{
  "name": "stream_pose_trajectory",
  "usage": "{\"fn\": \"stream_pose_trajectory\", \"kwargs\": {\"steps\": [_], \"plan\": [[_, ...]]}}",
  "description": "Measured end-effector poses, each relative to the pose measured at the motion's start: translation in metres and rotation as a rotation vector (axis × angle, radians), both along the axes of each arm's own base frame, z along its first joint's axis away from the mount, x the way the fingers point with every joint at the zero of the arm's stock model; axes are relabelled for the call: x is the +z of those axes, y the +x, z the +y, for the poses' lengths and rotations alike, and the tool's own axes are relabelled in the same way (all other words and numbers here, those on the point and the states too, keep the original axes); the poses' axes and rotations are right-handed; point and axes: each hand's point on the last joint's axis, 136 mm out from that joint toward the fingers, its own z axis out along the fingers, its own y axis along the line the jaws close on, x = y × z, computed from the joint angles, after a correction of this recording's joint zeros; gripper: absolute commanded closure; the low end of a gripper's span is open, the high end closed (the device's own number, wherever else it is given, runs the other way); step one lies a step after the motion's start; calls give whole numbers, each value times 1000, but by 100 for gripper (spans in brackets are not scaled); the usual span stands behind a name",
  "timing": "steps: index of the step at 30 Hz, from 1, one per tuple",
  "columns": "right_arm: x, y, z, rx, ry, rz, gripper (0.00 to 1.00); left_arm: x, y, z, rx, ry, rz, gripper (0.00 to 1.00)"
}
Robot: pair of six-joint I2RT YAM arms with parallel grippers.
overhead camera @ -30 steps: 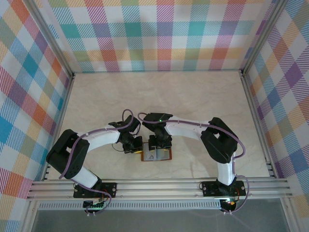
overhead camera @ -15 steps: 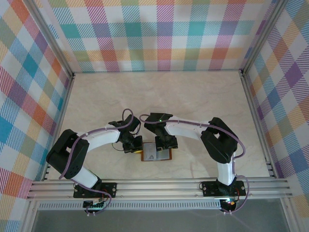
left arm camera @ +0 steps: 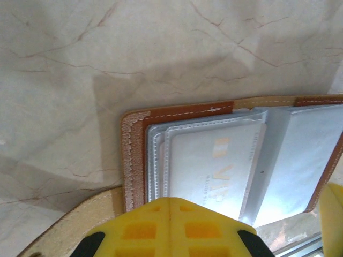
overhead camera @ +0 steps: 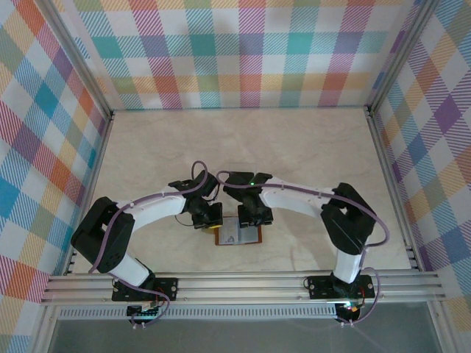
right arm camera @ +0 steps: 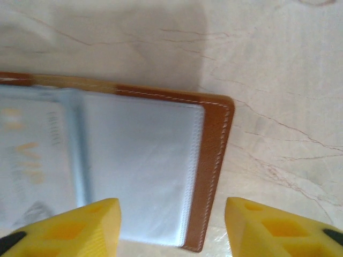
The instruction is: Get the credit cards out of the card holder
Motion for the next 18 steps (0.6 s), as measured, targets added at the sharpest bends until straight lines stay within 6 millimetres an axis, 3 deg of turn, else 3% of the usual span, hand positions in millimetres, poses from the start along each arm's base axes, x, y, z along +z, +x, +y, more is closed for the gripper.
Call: {"fn": "stream_pose_trajectory", "kwargs": {"steps": [4,8,13,18], "plan": [[12,0,15,-10,151,-3,69,1,-2,-4,5,-18,10,96],[3,-6,31,-33,293,60,84,4,1,-13,8,-61,8,97],[-5,-8,50,-49,408,119,85,-2,1,-21,8,-83,34,97],[-13,-6,63,-56,450,149,75,-11,-1,-19,9,-63,58,97]]}}
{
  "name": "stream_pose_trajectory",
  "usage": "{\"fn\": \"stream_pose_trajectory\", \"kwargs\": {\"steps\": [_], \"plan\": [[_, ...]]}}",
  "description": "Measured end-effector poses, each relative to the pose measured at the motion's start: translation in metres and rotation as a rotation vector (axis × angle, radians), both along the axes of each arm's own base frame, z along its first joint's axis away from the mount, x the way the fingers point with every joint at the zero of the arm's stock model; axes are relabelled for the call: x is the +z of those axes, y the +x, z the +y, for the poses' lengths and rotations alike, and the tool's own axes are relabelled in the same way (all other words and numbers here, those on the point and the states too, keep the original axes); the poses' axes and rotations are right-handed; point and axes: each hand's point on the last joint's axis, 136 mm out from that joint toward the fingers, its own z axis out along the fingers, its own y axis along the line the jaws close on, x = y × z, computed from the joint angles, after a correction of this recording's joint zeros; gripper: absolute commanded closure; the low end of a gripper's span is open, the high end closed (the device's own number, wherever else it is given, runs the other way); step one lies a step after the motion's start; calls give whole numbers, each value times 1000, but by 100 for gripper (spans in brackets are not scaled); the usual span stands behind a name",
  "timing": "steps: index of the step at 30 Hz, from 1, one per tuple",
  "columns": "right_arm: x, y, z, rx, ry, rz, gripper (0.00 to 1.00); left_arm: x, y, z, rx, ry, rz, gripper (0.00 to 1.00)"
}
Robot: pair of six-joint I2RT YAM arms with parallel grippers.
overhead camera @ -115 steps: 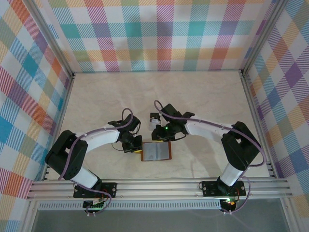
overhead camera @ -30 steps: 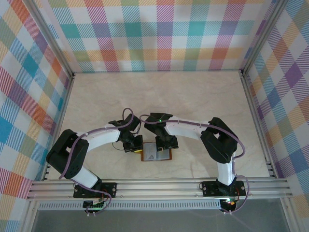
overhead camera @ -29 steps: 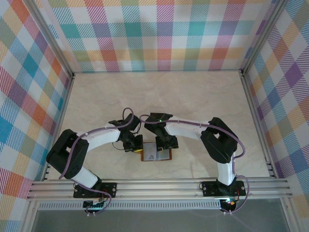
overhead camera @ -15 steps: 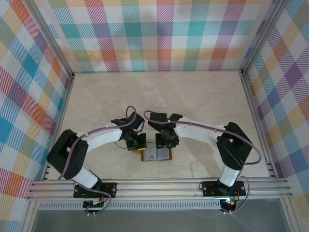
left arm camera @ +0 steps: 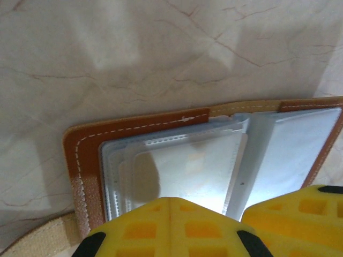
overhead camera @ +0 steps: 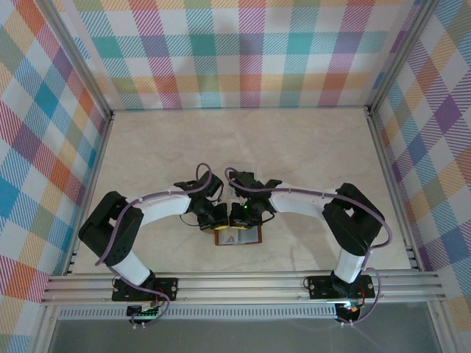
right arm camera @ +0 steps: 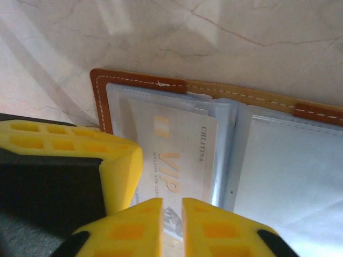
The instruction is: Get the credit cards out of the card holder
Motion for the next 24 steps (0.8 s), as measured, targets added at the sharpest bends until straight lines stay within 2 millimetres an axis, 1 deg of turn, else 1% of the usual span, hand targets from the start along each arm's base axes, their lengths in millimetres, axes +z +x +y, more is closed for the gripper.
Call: {"fn": "stream_pose_trajectory", "kwargs": {"steps": [8,15,20,24], "plan": [[-13,-2,0,3,-19,24,72,-3,-1,1,-6,10,3,97],[-14,-1,-1,2,-24,23,70,-3,-1,2,-8,13,1,97],[-18,-1,-11,-6,-76,13,70,-3,0,2,-8,13,1,97],[-19,-1,-13,-8,-86,11,73,-3,0,2,-8,13,1,97]]}}
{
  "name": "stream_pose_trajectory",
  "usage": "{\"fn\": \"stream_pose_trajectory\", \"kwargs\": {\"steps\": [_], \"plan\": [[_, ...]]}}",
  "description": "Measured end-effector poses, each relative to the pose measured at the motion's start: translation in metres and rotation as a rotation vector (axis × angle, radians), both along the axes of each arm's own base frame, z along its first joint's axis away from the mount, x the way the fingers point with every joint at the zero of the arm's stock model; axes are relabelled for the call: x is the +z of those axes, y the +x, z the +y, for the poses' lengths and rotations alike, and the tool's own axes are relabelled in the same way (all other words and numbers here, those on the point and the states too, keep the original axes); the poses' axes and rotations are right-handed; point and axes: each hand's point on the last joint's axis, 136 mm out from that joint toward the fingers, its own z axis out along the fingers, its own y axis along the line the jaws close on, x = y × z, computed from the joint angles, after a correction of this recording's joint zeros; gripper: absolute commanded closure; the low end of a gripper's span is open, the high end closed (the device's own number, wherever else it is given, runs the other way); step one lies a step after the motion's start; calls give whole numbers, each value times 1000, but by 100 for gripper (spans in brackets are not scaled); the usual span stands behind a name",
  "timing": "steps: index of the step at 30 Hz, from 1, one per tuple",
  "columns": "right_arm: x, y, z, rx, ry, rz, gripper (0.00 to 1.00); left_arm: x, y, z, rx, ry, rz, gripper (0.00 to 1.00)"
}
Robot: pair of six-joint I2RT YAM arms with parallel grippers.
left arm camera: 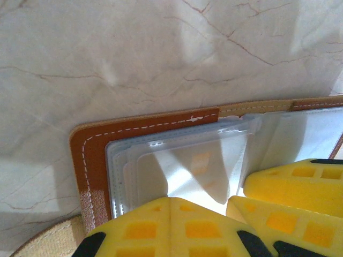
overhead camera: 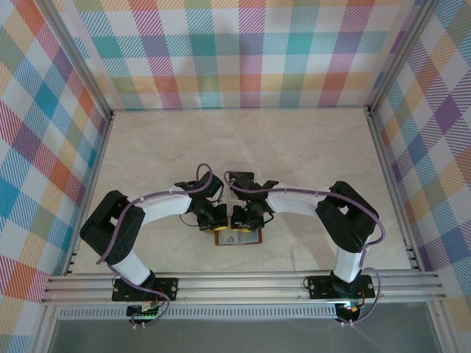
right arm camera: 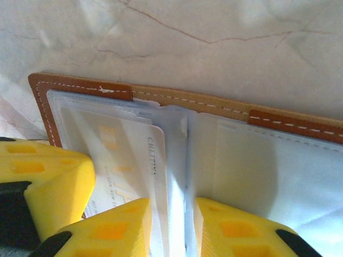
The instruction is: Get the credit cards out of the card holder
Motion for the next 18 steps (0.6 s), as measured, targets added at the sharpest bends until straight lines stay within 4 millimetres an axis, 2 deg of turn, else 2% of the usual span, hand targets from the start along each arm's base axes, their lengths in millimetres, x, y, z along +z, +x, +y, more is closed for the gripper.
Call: {"fn": "stream_pose_trajectory", "kwargs": {"steps": [8,18], "plan": [[7,0,11,6,69,-3,80,0,0,0,0,0,0,97],[4,1,13,8,74,0,78,0,0,0,0,0,0,97]]}}
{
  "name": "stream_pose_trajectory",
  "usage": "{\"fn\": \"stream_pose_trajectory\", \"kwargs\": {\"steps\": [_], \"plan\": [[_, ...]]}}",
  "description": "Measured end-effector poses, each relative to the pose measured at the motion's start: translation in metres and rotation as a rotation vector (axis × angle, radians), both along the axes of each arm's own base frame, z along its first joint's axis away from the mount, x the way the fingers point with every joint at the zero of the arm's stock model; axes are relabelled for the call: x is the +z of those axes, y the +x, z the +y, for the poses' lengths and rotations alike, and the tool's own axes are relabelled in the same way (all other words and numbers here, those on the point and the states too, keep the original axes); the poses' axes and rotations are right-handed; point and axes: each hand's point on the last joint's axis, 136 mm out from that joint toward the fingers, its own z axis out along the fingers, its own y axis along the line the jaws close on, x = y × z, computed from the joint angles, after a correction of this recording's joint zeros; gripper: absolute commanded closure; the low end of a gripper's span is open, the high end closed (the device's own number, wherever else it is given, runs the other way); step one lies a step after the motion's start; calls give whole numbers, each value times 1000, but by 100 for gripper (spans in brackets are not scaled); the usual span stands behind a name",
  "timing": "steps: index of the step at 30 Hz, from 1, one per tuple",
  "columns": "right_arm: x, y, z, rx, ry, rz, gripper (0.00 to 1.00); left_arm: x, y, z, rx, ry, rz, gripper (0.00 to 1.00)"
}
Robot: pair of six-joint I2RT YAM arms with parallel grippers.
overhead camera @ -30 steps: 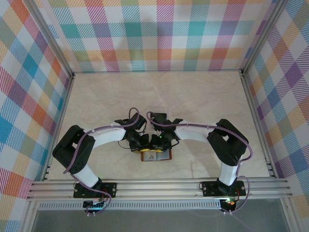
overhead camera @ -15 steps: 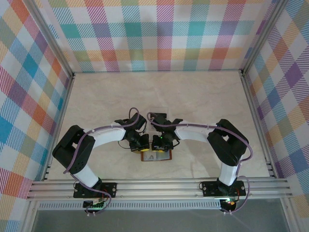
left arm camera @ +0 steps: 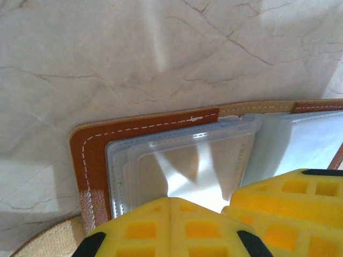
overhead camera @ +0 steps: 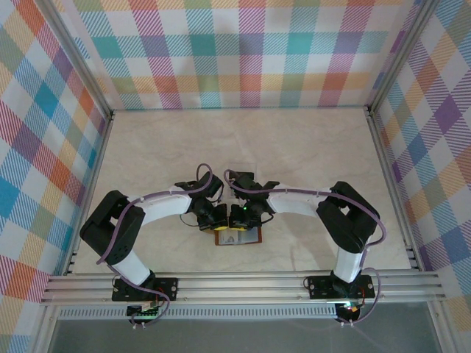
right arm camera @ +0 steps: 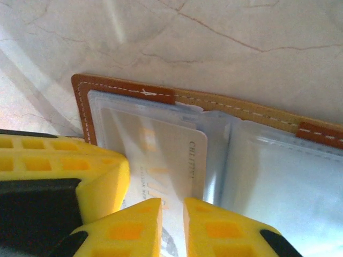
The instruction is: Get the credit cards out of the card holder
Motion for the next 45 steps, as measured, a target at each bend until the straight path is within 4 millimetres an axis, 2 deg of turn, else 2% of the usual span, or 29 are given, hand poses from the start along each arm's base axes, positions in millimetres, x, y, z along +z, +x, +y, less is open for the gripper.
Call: {"fn": "stream_pose_trajectory", "kwargs": {"steps": [6,16,28,35,45], "plan": [[-2,1,-2,-1,-17,-4,73,0,0,0,0,2,0,97],[-1,5,-5,-4,-42,-22,70,0,0,0,-2,1,-1,97],[16,8,-9,-17,-21,-42,70,2,2,4,-6,31,-10,97],[8,9,-17,-24,6,-6,72,0,1,11,-9,84,-16,97],[2,10,-17,-24,52,26,74,-2,2,11,-28,106,-24,97]]}}
